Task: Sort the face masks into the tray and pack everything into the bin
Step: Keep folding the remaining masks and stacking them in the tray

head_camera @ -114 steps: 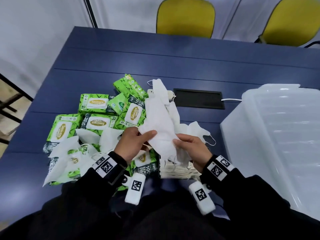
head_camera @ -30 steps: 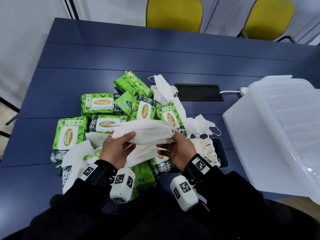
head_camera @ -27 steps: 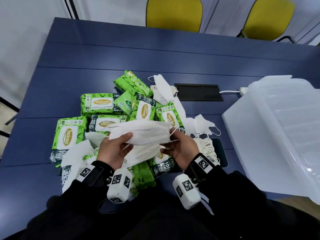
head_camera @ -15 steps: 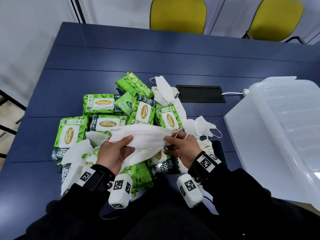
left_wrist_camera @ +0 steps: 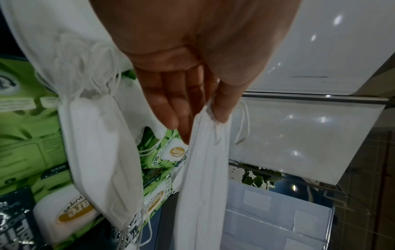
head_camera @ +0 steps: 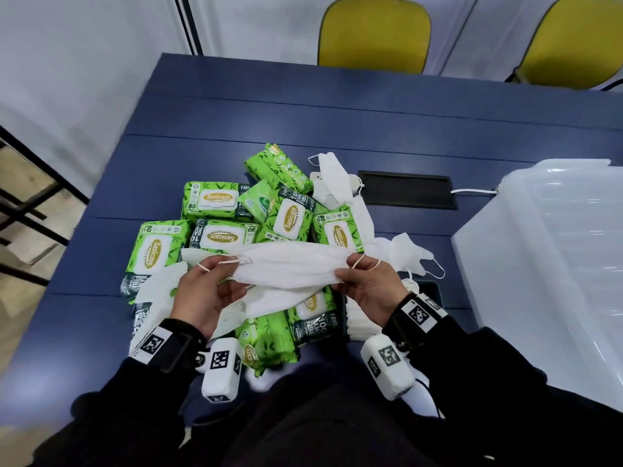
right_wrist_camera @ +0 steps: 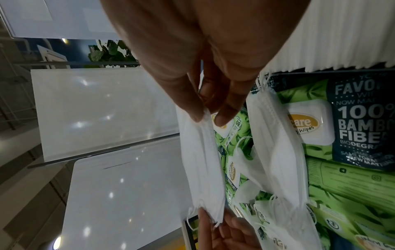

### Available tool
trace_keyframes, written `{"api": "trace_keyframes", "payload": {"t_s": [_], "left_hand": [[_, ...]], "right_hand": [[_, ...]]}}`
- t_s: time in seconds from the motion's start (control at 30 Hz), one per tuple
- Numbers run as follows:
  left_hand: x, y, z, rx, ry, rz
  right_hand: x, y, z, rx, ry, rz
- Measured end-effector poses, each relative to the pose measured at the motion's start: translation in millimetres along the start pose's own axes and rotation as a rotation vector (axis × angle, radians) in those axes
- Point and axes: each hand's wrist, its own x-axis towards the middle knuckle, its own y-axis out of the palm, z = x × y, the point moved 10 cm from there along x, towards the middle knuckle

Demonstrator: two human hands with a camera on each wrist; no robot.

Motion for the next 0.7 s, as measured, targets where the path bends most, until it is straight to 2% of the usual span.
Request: {"api": "trace_keyframes", "payload": {"t_s": [0.23,0.37,0.43,0.53,0.63,0.7], "left_hand": [[-4.8,-9.6,-0.5,-0.071,0.005,0.029],[0.1,-26.9,1.5,-0.247,-0.087,-0.006],[2.2,-32.8,-0.5,-0.246,-0.118,0.003],[2.4,-33.6,-8.9,0.054,-0.059,0.035],[-8.4,-20.5,-41.6,0.423,0.203,0.005],[-22.0,14.9,-56.0,0.63,0.377,0.145]], "right_hand": [[1.0,-11.4,1.1,0.035,0.016,0.001],[-1.4,-22.1,4.1,0.042,-0.008,-0.024],[-2.9,-24.6,5.9,0.026,-0.027,-0.028],[-6.3,-24.7,11.6,-0.04,-0.078,-0.009],[-9.2,-19.7,17.4,-0.16,-0.133,0.016],[-11.1,-13.5,18.8,-0.221,-0.145,0.033]]}}
